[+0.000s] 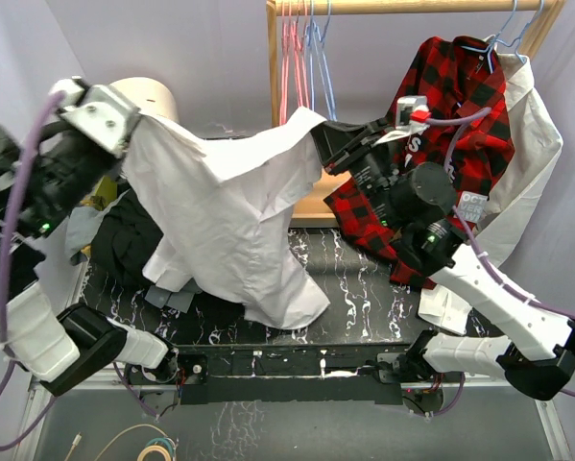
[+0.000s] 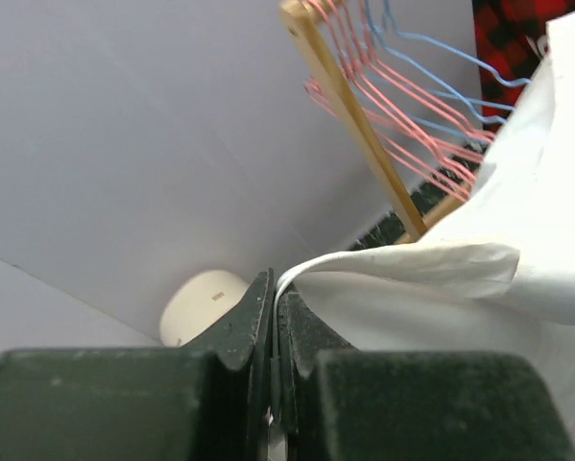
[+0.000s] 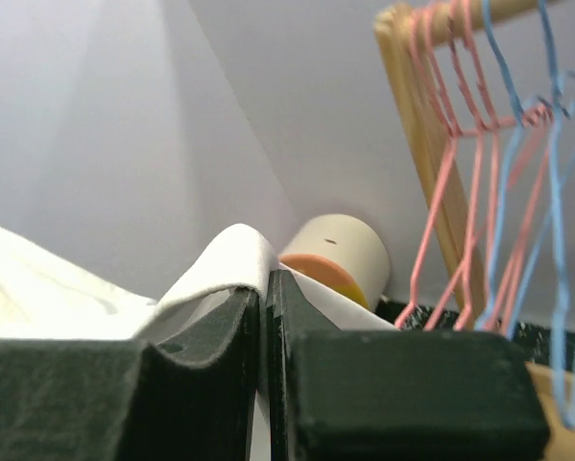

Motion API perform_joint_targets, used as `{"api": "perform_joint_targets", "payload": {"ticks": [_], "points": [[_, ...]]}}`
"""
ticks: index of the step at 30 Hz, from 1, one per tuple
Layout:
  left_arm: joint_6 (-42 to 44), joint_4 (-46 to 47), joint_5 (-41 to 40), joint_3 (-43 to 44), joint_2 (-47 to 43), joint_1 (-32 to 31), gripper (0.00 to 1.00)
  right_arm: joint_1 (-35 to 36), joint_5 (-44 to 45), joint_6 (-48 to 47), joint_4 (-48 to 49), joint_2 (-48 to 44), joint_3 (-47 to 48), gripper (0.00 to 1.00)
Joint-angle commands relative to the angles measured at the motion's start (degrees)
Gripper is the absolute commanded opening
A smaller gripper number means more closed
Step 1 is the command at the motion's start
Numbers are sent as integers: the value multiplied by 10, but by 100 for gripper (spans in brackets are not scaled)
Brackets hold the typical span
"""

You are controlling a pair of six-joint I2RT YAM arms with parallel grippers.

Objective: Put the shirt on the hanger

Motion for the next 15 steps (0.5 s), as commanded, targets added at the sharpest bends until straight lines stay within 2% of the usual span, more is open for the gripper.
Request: {"api": "perform_joint_targets", "payload": {"ticks": [1, 5, 8, 10, 15], "points": [[0, 95, 42, 37, -24, 36, 0, 4, -90, -75, 58, -32, 74, 8], [-32, 111, 95, 65, -25, 53, 0, 4, -119, -82, 59, -25, 121, 8], [-52, 98, 124, 30, -28, 64, 0, 4, -96, -61, 39, -32, 117, 8], [-70, 86, 124, -61, -50, 69, 0, 4, -56, -29, 25, -51, 61, 8], [-96, 101, 176, -418, -126, 88, 0, 4, 32, 174, -7, -126, -161, 8]]}}
